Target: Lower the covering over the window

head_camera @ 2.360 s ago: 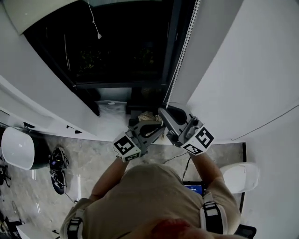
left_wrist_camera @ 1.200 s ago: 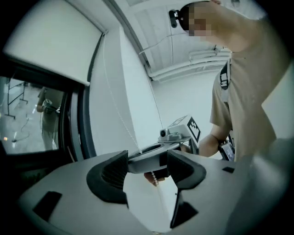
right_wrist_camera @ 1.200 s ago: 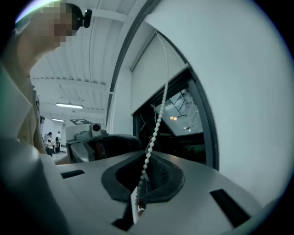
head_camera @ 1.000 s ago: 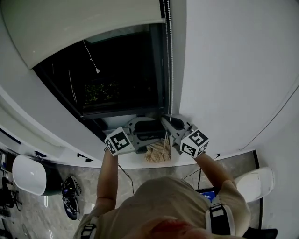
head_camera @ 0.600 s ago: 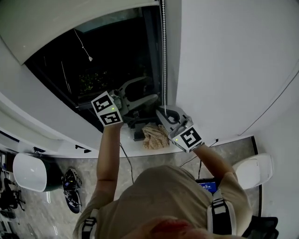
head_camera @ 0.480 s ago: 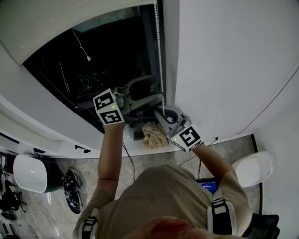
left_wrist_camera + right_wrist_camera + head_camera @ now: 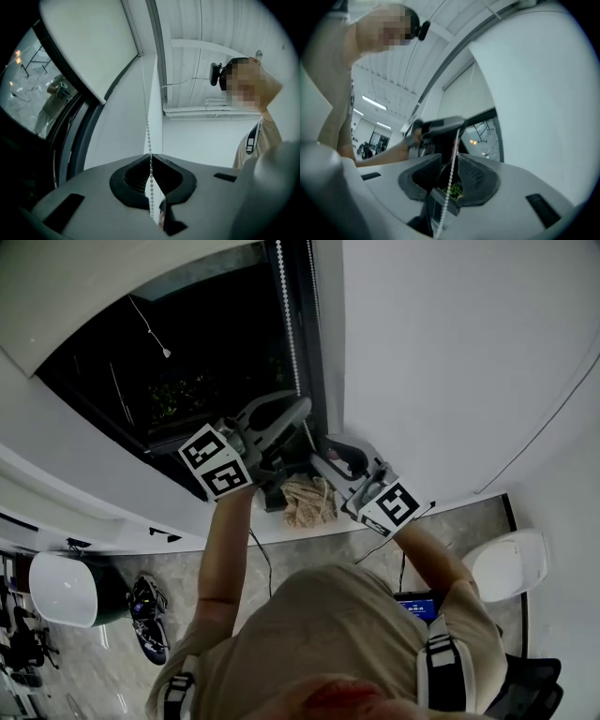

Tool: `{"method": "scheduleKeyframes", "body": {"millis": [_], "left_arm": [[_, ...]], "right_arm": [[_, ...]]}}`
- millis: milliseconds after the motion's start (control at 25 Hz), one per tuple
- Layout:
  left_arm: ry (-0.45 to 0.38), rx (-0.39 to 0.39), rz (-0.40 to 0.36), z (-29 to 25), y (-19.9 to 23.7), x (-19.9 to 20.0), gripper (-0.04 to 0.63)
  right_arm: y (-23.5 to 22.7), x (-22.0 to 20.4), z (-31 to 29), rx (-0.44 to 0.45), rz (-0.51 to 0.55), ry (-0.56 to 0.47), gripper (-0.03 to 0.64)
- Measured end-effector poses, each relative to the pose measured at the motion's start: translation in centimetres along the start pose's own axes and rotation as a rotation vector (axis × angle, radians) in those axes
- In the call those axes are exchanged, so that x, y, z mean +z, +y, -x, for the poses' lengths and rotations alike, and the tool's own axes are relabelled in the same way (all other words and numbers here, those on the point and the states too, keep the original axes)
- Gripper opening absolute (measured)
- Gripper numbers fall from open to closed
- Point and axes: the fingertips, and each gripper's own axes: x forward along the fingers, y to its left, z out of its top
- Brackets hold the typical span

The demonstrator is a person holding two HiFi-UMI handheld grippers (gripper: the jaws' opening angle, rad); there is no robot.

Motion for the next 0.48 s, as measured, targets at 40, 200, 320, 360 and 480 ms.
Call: {"method": "scheduleKeyframes", "body": {"millis": [40,200,320,360,480], "left_arm": [[-0.011,0.021,-0.022,0.4,-0.1,0.2,0.025],[-0.019,0.118,-0.149,1.9,-0.7,0.4,0.025],[-0.032,0.158,-0.192,2.5,-1.2,0.3,0.025],[-0.033,0.165,-0.196,2.7,-1.3,0.2,0.025],[-0.012,0.173,-0.208,2.9,-1.7,-0.9,0.025]], "right_arm": [[-0.9,1.5,0.4,-0.010,-0.025,-0.050,0.111],[-2.6,7.1,0.4,-0.004,-0.069,-0.150,0.143],[-2.3,9.7,-1.6,0.064,-0.067,-0.157,0.143],[-2.1,10.2,-2.5,0.089,-0.061,-0.153,0.143],[-1.3,11.4,-4.7,0.139,-0.061,-0.149,0.142]]}}
